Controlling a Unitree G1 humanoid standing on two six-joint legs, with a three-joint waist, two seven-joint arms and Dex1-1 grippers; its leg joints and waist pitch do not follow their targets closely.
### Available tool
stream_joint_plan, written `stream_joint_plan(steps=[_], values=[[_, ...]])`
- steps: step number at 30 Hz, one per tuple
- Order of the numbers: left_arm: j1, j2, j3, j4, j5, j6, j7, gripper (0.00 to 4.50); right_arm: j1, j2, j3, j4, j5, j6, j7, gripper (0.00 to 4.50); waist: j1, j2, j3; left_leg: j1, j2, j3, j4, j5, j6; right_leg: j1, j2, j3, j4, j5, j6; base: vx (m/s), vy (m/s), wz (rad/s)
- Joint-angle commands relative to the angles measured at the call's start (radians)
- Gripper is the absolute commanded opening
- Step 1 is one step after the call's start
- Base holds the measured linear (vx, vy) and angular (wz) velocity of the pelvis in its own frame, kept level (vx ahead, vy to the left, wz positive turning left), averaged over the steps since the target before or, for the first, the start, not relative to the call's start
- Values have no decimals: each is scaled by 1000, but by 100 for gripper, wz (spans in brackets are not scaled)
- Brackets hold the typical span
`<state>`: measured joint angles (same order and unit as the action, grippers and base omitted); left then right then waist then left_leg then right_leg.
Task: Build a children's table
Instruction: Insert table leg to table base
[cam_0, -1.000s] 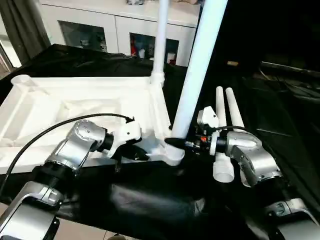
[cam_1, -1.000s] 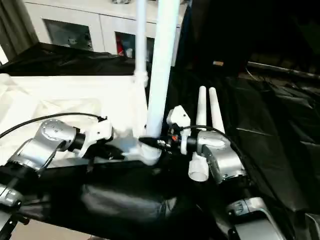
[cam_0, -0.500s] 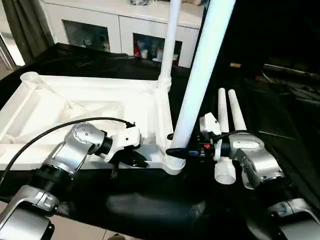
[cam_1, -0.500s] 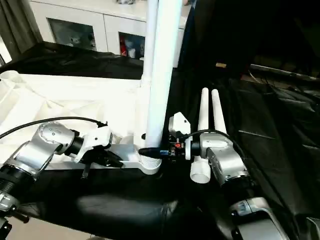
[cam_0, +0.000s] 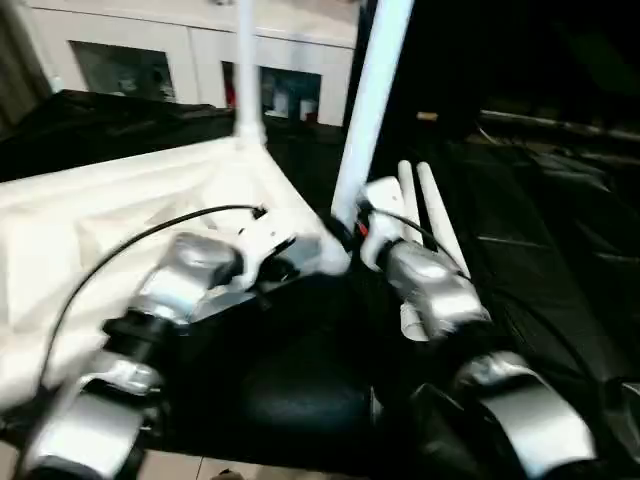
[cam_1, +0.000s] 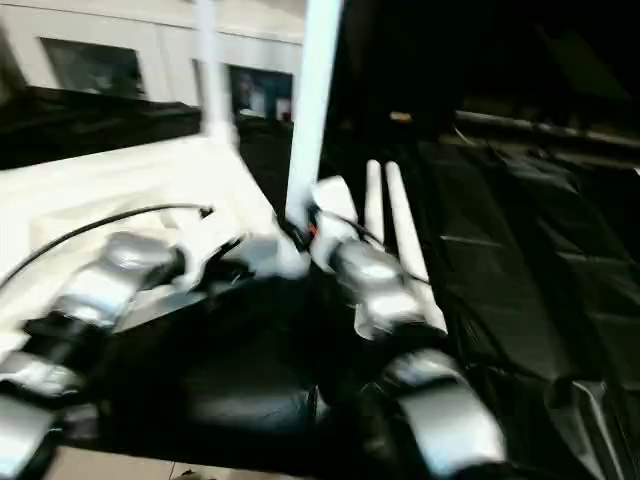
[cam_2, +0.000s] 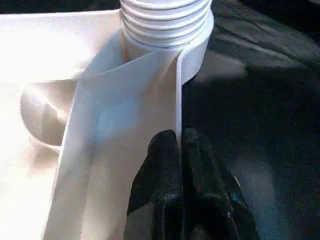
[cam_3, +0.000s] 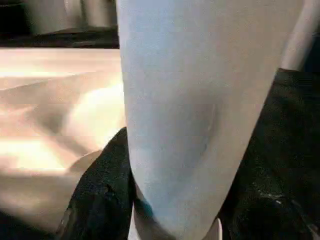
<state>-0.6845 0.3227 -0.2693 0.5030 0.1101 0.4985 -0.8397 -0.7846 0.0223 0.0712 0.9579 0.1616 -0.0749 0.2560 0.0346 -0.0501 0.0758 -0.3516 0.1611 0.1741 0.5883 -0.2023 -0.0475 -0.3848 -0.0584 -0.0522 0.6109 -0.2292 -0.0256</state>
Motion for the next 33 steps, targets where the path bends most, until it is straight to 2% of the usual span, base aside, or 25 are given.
stream_joint_plan(steps=[1,4,6,9,12,13,18,22,24,25,26,28,29,30,31,33], values=[[-30,-31,23,-32,2,11,61,0,51,27,-27,152,-27,109,-169,186,6,19,-39,8,79,-44,-103,-353,-55,12,-111,66,-91,-345,-184,0,0,0],[-34,-43,26,-16,5,11,93,0,42,56,-17,172,-36,100,-176,186,8,17,-43,8,78,-35,-102,-316,-38,16,-105,66,-85,-245,-194,22,-4,1],[-35,-48,28,-18,4,21,104,0,37,66,-20,183,-38,94,-188,186,9,16,-44,10,78,-33,-101,-310,-33,16,-105,67,-85,-232,-194,0,0,0],[-33,-55,28,-39,6,56,122,0,26,84,-27,211,-46,85,-214,186,11,14,-45,9,77,-31,-101,-286,-28,18,-106,68,-84,-221,-195,0,0,0],[-33,-59,28,-40,5,60,126,0,25,87,-32,217,-50,83,-218,186,16,13,-47,14,76,-28,-101,-282,-21,16,-105,69,-89,-237,-187,0,0,0],[-33,-60,26,-38,4,58,128,0,23,88,-37,222,-55,80,-224,186,16,11,-46,9,76,-29,-104,-279,-22,19,-104,67,-88,-242,-183,0,0,0],[-36,-52,22,-32,2,46,119,0,13,89,-33,222,-66,73,-207,186,14,15,-47,10,79,-34,-108,-317,-39,15,-104,66,-93,-301,-165,0,0,0],[-39,-42,16,-30,1,41,108,0,2,94,-61,213,-45,61,-152,186,13,13,-48,8,78,-33,-107,-307,-35,17,-104,67,-90,-265,-172,0,0,0],[-41,-34,11,-31,4,34,100,0,-6,89,-67,207,-42,55,-133,242,12,13,-49,7,79,-33,-107,-304,-33,18,-104,67,-90,-270,-176,0,0,0],[-42,-31,10,-30,6,32,98,0,-10,88,-72,206,-40,53,-127,242,12,13,-49,6,79,-33,-107,-301,-31,19,-105,67,-90,-269,-178,0,0,0],[-42,-27,9,-30,5,30,95,0,-18,84,-81,201,-32,48,-117,242,11,12,-53,8,79,-32,-105,-291,-29,20,-105,67,-88,-256,-186,0,0,0],[-43,-24,10,-32,4,29,91,0,-26,80,-93,192,-20,44,-100,282,17,13,-56,8,79,-28,-100,-263,-23,21,-110,69,-87,-207,-195,0,0,0],[-42,-21,9,-33,3,27,87,0,-30,80,-102,184,-9,43,-81,288,15,11,-61,-1,78,-29,-100,-200,-14,33,-103,65,-72,-122,-210,0,0,0],[-43,-19,9,-33,2,24,83,0,-35,79,-113,175,6,46,-61,296,17,12,-63,1,78,-25,-95,-166,2,32,-103,64,-69,-65,-224,0,0,0],[-43,-15,9,-33,1,20,77,0,-39,77,-125,160,22,49,-32,296,18,14,-66,-1,77,-23,-91,-130,17,36,-102,63,-62,-1,-240,0,0,0],[-42,-11,8,-35,-1,16,70,0,-40,70,-128,141,26,47,2,307,20,12,-69,-4,75,-21,-85,-74,44,41,-101,61,-54,82,-261,0,0,0]])
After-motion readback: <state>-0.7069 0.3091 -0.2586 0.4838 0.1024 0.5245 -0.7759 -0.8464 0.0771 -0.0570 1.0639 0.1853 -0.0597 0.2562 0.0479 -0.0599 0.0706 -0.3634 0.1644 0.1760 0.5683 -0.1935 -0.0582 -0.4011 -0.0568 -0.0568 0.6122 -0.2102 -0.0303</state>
